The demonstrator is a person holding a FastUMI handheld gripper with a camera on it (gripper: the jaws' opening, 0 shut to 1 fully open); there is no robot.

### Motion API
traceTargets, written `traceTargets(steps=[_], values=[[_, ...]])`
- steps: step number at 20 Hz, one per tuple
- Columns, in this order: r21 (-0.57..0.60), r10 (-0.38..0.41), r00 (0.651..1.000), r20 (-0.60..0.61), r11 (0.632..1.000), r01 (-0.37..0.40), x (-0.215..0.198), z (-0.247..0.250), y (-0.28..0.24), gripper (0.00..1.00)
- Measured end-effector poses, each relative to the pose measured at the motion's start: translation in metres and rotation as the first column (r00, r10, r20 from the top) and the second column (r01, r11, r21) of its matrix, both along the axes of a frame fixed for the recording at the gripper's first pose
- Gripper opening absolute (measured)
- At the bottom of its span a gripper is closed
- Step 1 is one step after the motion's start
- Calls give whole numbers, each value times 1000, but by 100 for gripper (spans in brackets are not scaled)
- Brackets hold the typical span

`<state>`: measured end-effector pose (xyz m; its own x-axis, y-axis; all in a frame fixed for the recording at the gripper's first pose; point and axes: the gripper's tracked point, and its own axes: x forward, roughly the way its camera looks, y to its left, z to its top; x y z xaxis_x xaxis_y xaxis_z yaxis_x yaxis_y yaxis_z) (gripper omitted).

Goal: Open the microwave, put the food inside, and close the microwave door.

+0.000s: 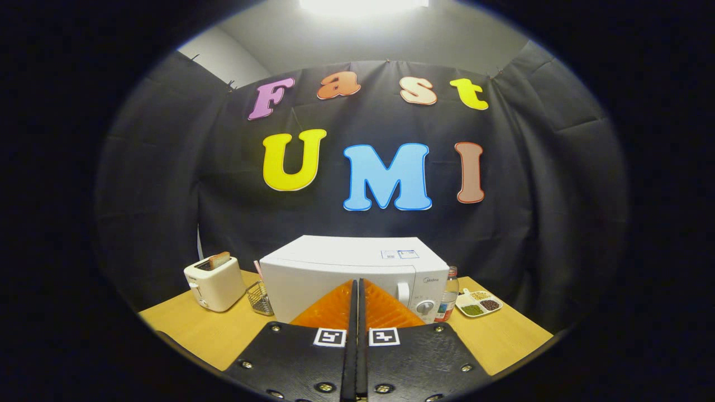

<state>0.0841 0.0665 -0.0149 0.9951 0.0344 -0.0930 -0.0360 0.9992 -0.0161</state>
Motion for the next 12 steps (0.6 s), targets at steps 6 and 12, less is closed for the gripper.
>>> traceTargets(steps=[6, 12], values=[[82, 6, 1000, 15, 997, -7, -29, 10, 6, 67], [46, -11, 999, 53, 999, 9, -54, 24, 5, 96]])
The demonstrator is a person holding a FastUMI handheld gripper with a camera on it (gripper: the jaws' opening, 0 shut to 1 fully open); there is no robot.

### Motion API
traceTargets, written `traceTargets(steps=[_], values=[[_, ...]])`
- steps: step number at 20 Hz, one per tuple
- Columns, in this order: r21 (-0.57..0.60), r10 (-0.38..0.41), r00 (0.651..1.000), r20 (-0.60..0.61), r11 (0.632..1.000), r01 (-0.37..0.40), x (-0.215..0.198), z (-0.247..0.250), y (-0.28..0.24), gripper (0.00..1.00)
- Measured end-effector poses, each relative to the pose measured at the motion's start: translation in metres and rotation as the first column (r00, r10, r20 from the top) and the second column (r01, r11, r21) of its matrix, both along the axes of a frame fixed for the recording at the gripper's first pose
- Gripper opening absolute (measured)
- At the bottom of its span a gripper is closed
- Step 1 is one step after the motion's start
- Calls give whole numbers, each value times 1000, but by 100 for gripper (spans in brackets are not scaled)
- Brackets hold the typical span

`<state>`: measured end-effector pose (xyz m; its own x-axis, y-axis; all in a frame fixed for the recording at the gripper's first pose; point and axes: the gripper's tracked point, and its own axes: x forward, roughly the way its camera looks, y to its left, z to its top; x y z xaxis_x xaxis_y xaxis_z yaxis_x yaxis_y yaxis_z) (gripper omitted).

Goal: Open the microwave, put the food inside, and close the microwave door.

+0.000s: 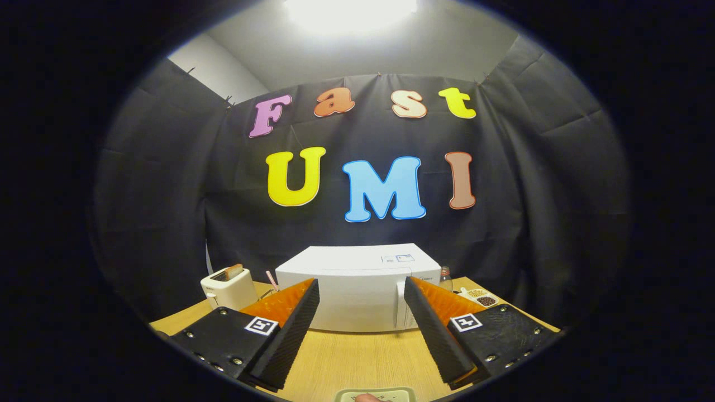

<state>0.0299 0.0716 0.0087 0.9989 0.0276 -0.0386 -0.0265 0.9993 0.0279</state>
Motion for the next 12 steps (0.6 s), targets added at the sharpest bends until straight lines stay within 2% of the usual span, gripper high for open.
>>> traceTargets(steps=[12], values=[[1, 20, 1000, 21, 1000, -20, -20, 9, 13, 97]])
